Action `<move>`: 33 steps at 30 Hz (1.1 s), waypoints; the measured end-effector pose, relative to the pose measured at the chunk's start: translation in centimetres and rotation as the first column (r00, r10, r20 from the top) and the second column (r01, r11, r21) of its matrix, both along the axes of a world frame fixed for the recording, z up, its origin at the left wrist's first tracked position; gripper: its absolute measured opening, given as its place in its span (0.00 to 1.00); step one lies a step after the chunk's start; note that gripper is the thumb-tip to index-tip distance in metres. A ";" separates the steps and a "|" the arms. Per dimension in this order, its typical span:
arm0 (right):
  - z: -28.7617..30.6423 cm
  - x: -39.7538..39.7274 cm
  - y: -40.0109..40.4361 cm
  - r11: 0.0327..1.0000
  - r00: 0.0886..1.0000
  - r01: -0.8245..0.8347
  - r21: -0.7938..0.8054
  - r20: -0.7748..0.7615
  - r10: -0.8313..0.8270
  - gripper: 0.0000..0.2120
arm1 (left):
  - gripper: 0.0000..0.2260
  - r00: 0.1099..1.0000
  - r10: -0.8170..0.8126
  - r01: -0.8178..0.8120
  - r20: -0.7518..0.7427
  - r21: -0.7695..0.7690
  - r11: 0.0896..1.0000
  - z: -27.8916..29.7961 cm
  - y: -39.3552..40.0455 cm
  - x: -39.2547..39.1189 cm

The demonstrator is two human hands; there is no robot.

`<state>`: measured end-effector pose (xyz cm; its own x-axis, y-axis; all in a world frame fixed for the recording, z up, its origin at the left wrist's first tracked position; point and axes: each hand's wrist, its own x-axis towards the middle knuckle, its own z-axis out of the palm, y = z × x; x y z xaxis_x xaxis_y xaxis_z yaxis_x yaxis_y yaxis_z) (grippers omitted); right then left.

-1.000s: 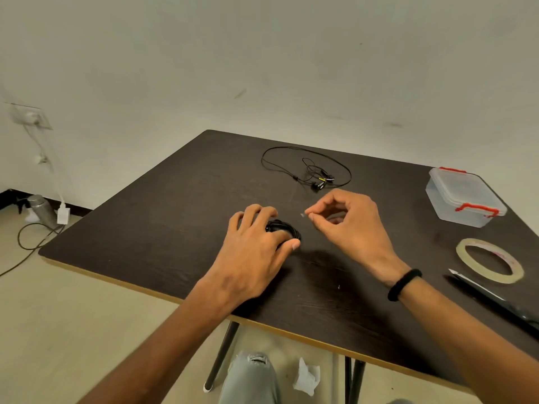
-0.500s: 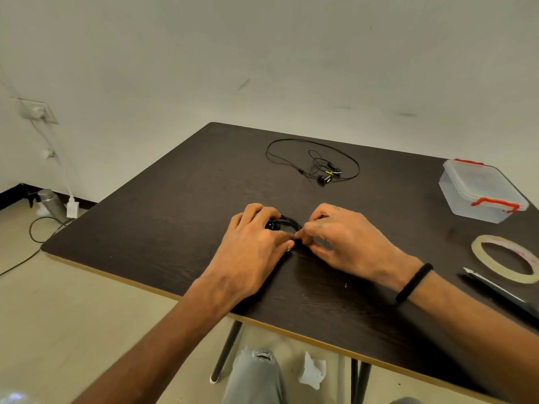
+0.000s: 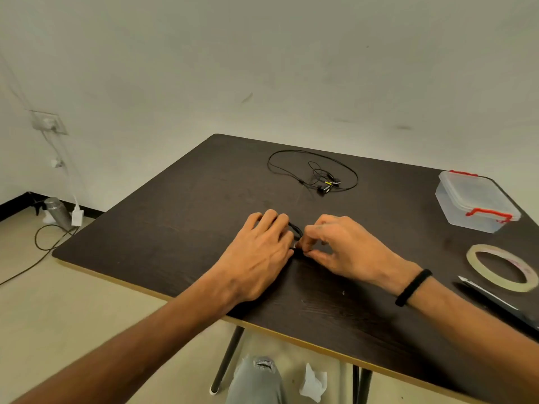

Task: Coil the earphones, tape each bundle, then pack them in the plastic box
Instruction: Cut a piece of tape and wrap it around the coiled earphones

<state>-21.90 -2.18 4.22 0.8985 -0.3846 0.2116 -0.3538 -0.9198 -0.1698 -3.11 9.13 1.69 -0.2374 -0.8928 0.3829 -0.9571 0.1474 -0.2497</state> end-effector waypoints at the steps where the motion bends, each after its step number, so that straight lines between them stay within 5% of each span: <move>1: -0.1 0.0 0.1 1.000 1.000 -0.004 0.015 0.013 0.004 0.06 | 0.14 1.000 -0.006 0.006 -0.005 0.006 1.000 0.1 0.0 0.3; 10: -0.7 -0.4 2.0 0.966 0.937 0.131 0.223 0.290 -0.194 0.08 | 0.12 0.998 0.055 -0.056 -0.040 -0.039 0.998 1.5 0.7 -0.2; 17: 1.7 -2.5 4.2 0.909 0.778 0.217 0.357 0.499 -0.382 0.07 | 0.11 0.960 0.040 -0.039 -0.276 0.010 0.999 6.3 1.3 -2.8; 23: 3.8 -5.3 6.3 0.943 0.700 0.332 0.034 0.662 -0.270 0.07 | 0.08 0.808 -0.030 0.085 -0.588 0.066 0.994 10.0 1.7 -6.4; 28: 3.8 -7.4 7.1 0.824 0.626 0.483 -0.295 0.775 -0.090 0.04 | 0.11 0.619 -0.094 0.225 -0.779 0.062 0.972 12.0 2.4 -9.7; 33: 3.2 -8.8 8.0 0.754 0.552 0.584 -0.301 0.828 -0.096 0.05 | 0.12 0.502 -0.066 0.294 -0.862 0.098 0.951 12.8 2.3 -12.2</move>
<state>-30.73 5.86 7.39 0.1453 -0.2390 0.9601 -0.6312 -0.7696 -0.0961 -15.36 11.39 14.51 -0.0699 -0.9490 0.3074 -0.6407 0.2789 0.7154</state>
